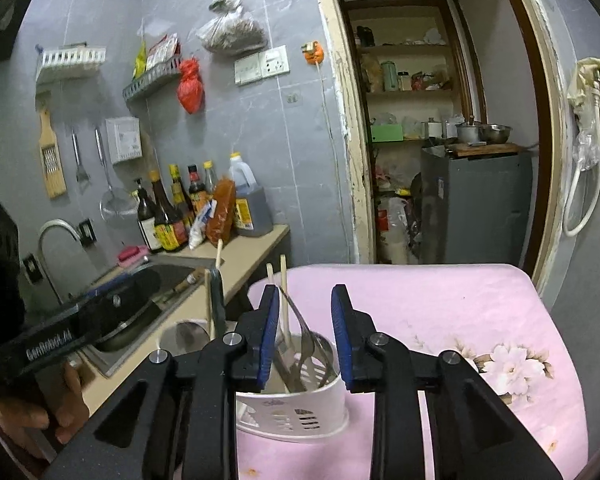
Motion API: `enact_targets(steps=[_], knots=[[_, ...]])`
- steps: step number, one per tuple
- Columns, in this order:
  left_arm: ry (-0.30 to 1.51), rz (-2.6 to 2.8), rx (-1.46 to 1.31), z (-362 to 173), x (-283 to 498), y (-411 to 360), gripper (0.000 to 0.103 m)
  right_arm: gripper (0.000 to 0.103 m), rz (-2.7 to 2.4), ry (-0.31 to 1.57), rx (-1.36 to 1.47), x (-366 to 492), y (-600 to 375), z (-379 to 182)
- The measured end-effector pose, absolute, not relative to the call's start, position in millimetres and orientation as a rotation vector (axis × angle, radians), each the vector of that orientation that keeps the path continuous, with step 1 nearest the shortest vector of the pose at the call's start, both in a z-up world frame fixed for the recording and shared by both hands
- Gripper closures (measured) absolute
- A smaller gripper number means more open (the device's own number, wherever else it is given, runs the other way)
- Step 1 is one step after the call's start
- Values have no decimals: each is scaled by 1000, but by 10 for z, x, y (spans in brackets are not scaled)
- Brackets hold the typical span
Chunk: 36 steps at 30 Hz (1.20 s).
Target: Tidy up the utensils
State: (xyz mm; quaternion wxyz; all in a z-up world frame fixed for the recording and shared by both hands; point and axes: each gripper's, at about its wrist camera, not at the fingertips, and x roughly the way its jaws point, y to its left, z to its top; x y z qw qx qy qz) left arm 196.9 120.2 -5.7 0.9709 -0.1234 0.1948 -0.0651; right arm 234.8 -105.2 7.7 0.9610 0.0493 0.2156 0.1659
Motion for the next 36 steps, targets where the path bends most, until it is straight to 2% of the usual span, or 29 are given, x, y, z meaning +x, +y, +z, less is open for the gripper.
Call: enact_targets(steps=[2,3,6,7,10,18,20,24,36], knots=[[394,-118,-245,5,1897,1175,32,76,336,417,112,2290,-1110,157],[391,-106,-244,44,1850,1160,29,68,333,411,114,2262,-1129,182],[381,-87,-247,168,1696,1102,22,57,334,389,122,2130,-1248,298],[381,-79,-243,200,1654,1075,18,56,335,385,119,2067,-1301,339],[375,-47,-209,312,1442,943,2,42,331,377,113,1904,-1440,434],[405,-22,-201,392,877,646,0,14,289,388,113,1314,-1975,570],[408,-22,-210,393,726,579,0,9,276,392,116,1153,-2094,578],[427,-6,-206,353,411,404,0,1,250,412,121,805,-2303,529],[510,16,-165,38,-277,32,0,1,202,460,112,57,-2741,250]])
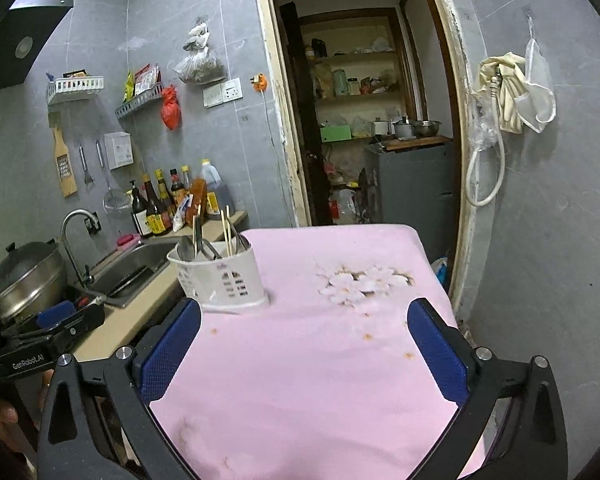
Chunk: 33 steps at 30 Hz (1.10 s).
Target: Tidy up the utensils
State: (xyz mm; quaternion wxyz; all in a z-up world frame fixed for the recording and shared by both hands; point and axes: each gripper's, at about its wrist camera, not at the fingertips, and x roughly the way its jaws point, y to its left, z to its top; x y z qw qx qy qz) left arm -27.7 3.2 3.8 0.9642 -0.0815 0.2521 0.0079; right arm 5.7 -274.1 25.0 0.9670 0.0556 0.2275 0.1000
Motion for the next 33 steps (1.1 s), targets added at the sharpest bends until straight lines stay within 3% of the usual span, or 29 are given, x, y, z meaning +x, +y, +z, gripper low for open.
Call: enact_targets(steps=[33], knots=[[501,41,-141,-20,-501,-201,0,1,199,481,108,-115,-2823,164]])
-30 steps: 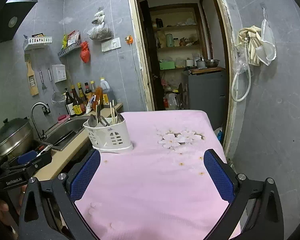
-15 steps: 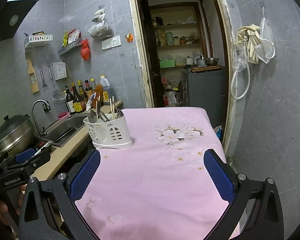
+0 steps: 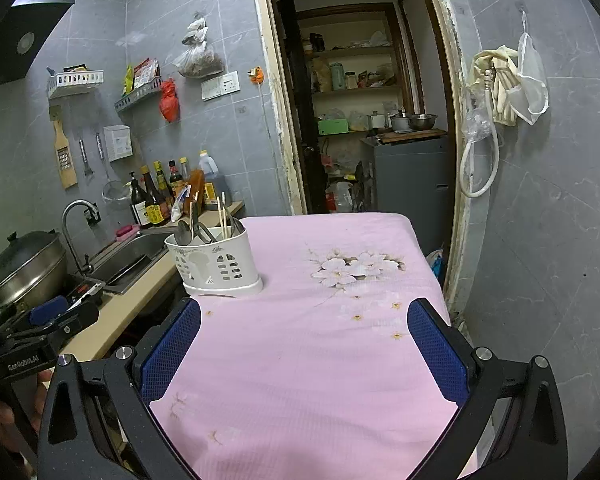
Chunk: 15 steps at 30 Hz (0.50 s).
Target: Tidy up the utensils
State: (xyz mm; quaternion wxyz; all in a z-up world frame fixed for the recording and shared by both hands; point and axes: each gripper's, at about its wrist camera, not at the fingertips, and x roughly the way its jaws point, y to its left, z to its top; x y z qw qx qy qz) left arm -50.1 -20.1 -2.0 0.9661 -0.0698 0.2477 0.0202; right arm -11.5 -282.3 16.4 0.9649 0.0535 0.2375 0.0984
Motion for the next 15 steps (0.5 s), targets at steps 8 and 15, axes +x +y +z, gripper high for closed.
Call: enact_targets(steps=[8,15], knots=[[498,39,-142,-16,-508,-195,0,1,208,481,104,-115,-2833,173],[498,38,-142,-15,-510,-202,0,1,207,481,104,-108,-2834,176]])
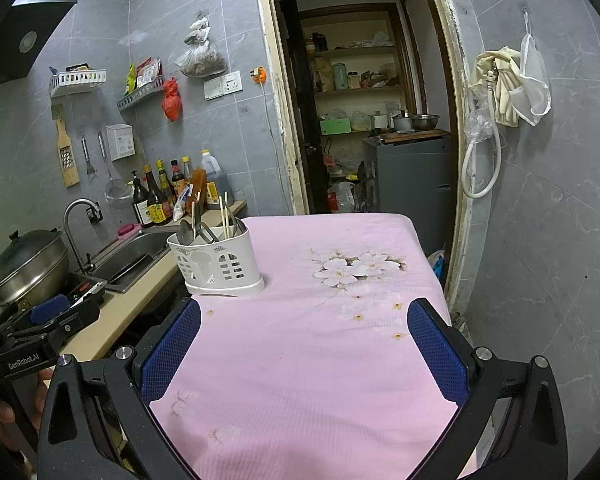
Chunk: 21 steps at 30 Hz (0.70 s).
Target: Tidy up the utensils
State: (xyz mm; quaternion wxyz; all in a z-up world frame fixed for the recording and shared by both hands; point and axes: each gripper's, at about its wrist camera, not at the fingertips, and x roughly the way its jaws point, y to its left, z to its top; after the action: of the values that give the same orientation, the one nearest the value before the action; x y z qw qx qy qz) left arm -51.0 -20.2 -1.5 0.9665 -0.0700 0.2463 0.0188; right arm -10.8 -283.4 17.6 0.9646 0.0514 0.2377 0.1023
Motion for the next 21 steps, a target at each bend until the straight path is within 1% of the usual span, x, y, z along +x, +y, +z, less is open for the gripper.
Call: enact_targets(steps=[21], knots=[[500,40,-143,-3,-510,-202,0,1,202,487,110,-91,-2868,174]])
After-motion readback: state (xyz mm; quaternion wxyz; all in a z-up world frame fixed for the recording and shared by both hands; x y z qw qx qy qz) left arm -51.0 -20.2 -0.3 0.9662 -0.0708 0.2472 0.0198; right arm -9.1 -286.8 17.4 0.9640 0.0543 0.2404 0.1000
